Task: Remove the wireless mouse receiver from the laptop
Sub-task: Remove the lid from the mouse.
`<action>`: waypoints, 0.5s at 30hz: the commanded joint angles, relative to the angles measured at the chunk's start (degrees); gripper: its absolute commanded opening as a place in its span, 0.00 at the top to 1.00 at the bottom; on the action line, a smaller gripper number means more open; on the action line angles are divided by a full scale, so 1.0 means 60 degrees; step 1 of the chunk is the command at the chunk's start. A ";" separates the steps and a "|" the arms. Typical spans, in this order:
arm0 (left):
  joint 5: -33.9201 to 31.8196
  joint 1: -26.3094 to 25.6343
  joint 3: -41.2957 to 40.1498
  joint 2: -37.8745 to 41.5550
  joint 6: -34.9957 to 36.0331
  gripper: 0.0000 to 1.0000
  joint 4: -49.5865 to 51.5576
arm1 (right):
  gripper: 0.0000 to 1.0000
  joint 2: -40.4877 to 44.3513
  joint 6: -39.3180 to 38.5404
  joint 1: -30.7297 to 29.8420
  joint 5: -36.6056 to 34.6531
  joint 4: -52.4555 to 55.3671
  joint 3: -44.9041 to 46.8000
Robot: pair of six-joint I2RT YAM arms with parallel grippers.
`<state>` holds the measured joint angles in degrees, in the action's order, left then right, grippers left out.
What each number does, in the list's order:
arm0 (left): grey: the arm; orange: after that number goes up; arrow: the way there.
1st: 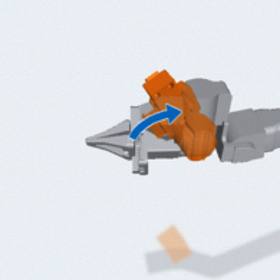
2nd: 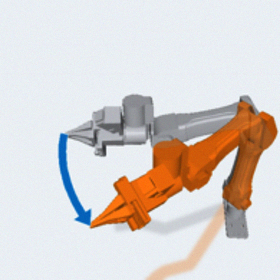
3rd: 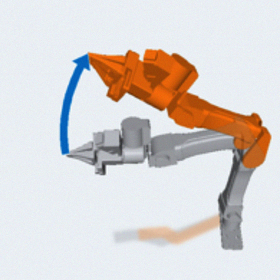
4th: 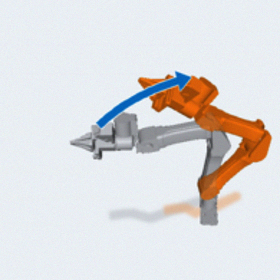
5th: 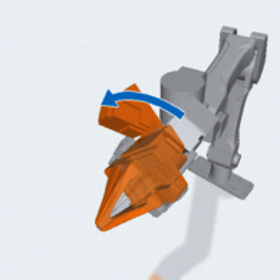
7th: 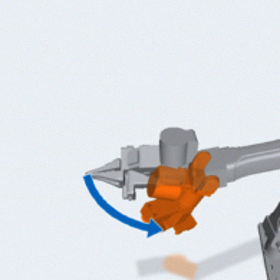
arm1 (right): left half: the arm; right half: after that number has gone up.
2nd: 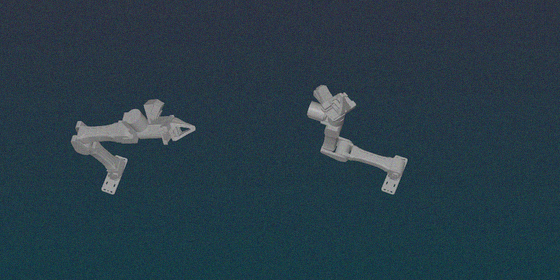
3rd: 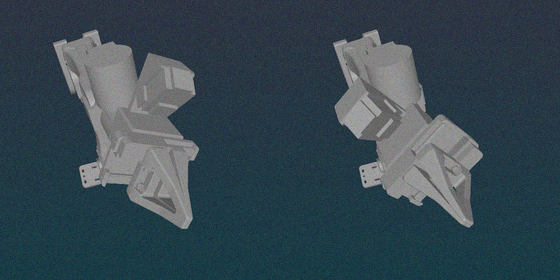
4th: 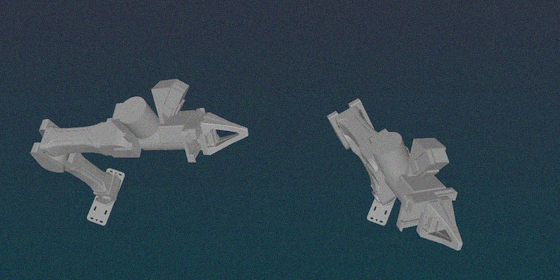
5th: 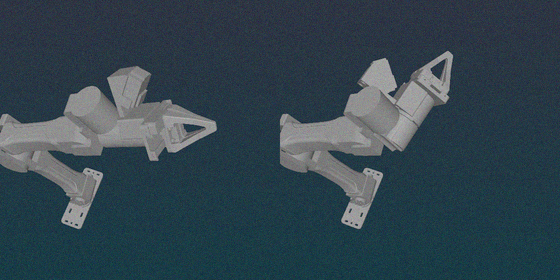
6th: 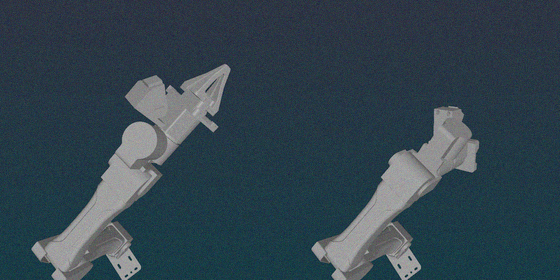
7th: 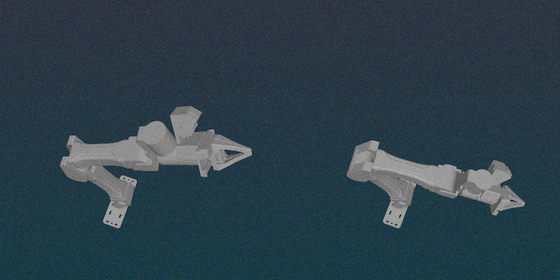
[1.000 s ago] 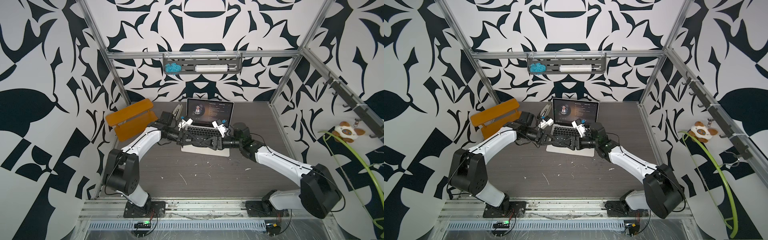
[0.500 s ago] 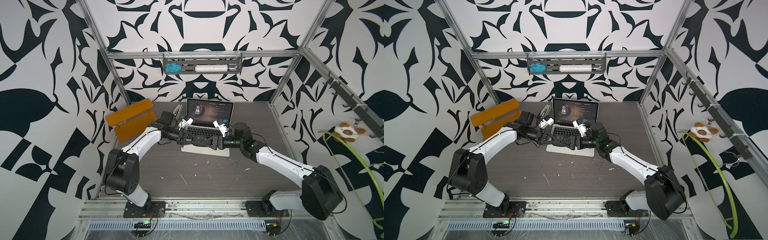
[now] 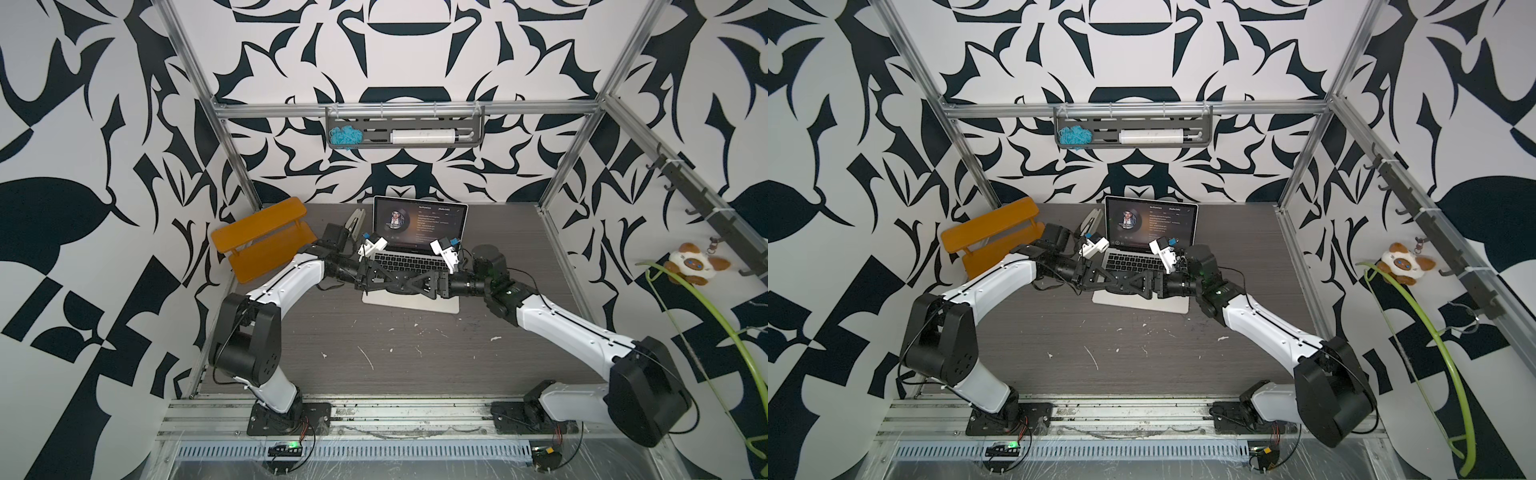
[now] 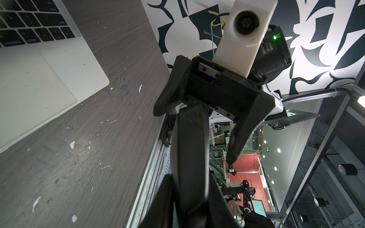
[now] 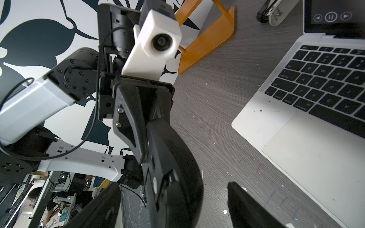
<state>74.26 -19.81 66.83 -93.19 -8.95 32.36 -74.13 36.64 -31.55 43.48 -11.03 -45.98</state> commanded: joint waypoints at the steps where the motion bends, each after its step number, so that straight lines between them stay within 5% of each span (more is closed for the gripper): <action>1: 0.0253 0.0065 -0.0137 -0.0047 0.0111 1.00 0.0041 | 0.15 0.0461 -0.0099 0.0118 0.0019 0.0034 0.0158; 15: 0.0199 0.0079 -0.0093 -0.0091 0.0131 1.00 0.0071 | 0.29 0.0922 0.0043 0.0129 0.0018 0.0343 0.0251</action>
<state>74.26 -19.55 66.83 -93.38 -8.95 32.36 -69.38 36.86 -30.74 43.29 -8.27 -43.64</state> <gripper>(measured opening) 0.249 0.714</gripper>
